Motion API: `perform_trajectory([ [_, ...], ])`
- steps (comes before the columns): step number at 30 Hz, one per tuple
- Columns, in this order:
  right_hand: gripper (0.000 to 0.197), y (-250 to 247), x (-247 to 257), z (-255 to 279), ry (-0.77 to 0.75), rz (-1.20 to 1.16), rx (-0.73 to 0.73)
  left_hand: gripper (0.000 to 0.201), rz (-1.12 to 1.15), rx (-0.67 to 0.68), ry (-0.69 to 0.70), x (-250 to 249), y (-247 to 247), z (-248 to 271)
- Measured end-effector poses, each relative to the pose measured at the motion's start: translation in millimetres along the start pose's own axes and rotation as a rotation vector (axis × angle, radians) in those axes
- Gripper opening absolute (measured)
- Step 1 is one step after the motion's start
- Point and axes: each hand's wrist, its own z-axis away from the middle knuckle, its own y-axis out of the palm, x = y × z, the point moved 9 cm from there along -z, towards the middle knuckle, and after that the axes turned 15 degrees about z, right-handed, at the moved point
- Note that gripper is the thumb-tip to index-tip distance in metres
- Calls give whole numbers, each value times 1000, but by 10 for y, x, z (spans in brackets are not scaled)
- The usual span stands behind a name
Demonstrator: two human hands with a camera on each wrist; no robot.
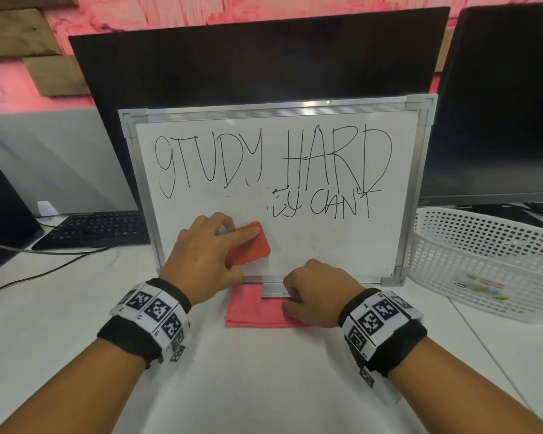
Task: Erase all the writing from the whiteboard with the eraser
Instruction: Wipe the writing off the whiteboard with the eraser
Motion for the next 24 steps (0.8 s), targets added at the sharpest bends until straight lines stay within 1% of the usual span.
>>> perform_trajectory([
  [1, 30, -2, 0, 1, 0, 1, 0, 73, 3, -5, 8, -5, 0, 6],
  [4, 28, -9, 0, 14, 0, 5, -1, 72, 47, -149, -28, 20, -135, -39],
  [5, 28, -12, -1, 17, 1, 9, -5, 71, 52, -178, -35, 4, -157, -58],
  [7, 29, -17, -2, 16, 3, 21, -11, 70, 40, -159, -19, -68, -120, -86],
  [10, 29, -14, -7, 13, 6, 32, 3, 72, -9, -54, 64, -189, 31, -95],
  [11, 29, -17, -7, 15, 9, 31, 5, 71, -16, -60, 63, -192, 35, -101],
  [14, 30, -15, -5, 17, 9, 38, 3, 70, 27, -190, -5, -150, -79, -128],
  [15, 30, -15, -3, 15, 9, 39, 4, 69, 28, -203, -3, -169, -86, -140],
  [19, 26, -24, -4, 19, 18, 32, 14, 70, -1, -116, 51, -262, -50, -194],
  [22, 26, -35, -7, 31, 27, 34, 18, 72, 11, -191, 2, -222, -221, -280],
  [23, 26, -42, -12, 34, 30, 37, 14, 72, 14, -191, 8, -237, -231, -295],
  [24, 27, -52, -20, 35, 35, 43, 7, 72, 8, -157, 36, -280, -192, -305],
])
